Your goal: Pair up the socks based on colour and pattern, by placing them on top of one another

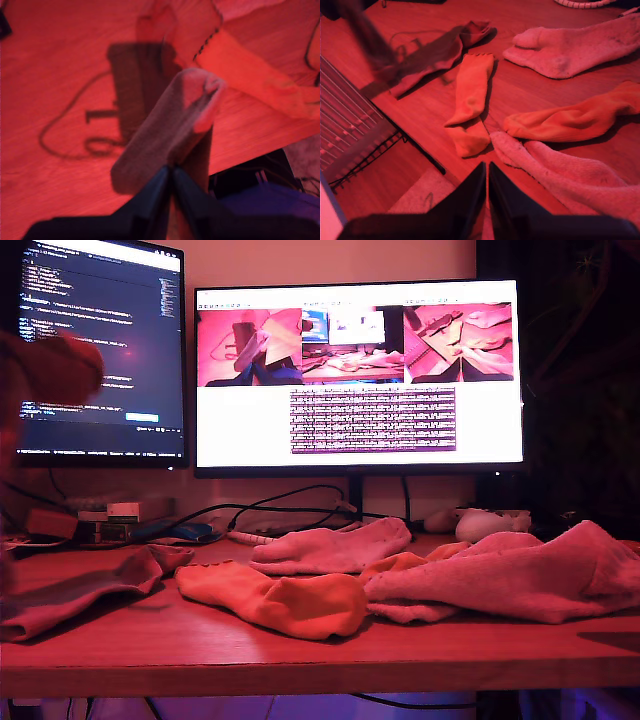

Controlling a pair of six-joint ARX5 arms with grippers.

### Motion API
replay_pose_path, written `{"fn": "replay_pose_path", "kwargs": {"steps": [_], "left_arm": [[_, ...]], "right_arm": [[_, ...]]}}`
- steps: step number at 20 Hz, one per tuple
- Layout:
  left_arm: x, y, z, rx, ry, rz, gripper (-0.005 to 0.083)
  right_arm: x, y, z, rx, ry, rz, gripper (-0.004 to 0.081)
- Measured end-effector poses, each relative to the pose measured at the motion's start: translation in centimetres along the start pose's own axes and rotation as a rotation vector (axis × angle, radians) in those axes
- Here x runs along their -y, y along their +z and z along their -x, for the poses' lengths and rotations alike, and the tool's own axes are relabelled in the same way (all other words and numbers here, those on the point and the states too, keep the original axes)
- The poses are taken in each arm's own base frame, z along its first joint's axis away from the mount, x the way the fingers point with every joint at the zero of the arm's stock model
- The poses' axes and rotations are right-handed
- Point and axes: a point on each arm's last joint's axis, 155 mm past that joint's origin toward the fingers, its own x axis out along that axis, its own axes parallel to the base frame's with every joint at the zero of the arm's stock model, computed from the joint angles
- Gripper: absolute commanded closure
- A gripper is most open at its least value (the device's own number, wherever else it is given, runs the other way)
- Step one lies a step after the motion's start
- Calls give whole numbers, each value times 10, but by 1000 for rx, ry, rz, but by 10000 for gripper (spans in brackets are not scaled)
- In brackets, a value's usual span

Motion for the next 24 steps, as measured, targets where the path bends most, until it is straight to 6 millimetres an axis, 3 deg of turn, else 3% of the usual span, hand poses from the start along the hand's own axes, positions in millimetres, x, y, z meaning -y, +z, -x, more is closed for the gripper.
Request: {"fn": "replay_pose_path", "kwargs": {"steps": [5,8,10,13,16,18,19,21,23,24], "left_arm": [[-7,18,-65,-81,-6,-5,795],[-7,39,-104,-51,-28,-9,795],[-6,61,-113,26,-27,5,795],[2,98,-109,170,-50,46,795],[14,97,-120,153,-107,72,795],[18,89,-145,94,-121,89,781],[19,85,-161,62,-121,89,737],[18,80,-189,27,-113,90,556],[17,87,-200,53,-113,86,387],[18,92,-198,75,-116,76,355]], "right_arm": [[0,0,0,0,0,0,780],[0,0,0,0,0,0,780],[0,0,0,0,0,0,780],[0,0,0,0,0,0,780],[0,0,0,-1,-1,0,780],[0,0,0,-1,-1,0,780],[0,0,0,-1,-1,0,780],[0,-1,0,-4,0,-2,780],[0,-4,0,-16,1,-8,780],[-1,-6,0,-23,2,-11,780]]}}
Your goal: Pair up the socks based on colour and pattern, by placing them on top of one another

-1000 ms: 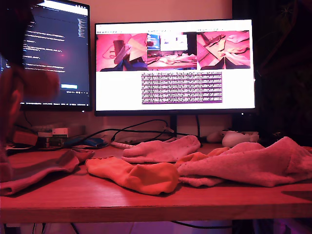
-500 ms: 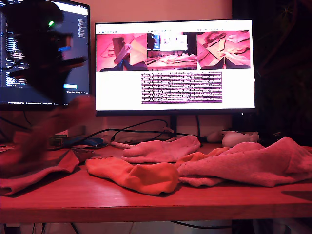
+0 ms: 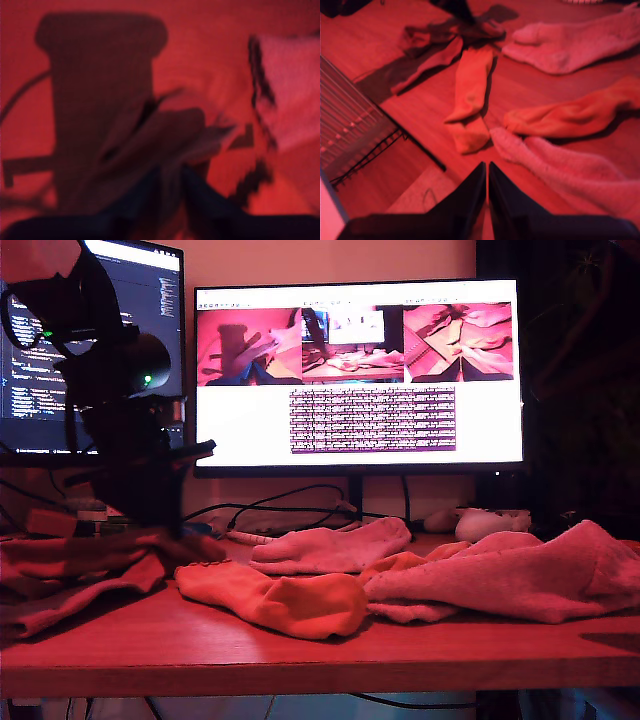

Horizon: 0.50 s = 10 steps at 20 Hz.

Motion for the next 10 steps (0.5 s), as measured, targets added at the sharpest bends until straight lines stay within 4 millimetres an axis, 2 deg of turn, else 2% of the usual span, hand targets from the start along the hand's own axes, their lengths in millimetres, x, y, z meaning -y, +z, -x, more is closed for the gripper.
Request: {"fn": "replay_pose_path", "kwargs": {"steps": [2,5,7,8,10], "left_arm": [[2,3,7,11,-4,-47,355],[8,-3,22,-8,-22,-77,356],[10,-5,35,-13,-25,-98,403],[11,-8,41,-19,-24,-133,473],[11,-14,55,-36,-17,-164,719]], "right_arm": [[0,-1,0,-5,1,-3,780],[0,-3,0,-11,1,17,780],[0,-3,0,-11,1,19,780],[0,-3,0,-11,1,20,780],[0,-1,0,-6,1,22,780]]}}
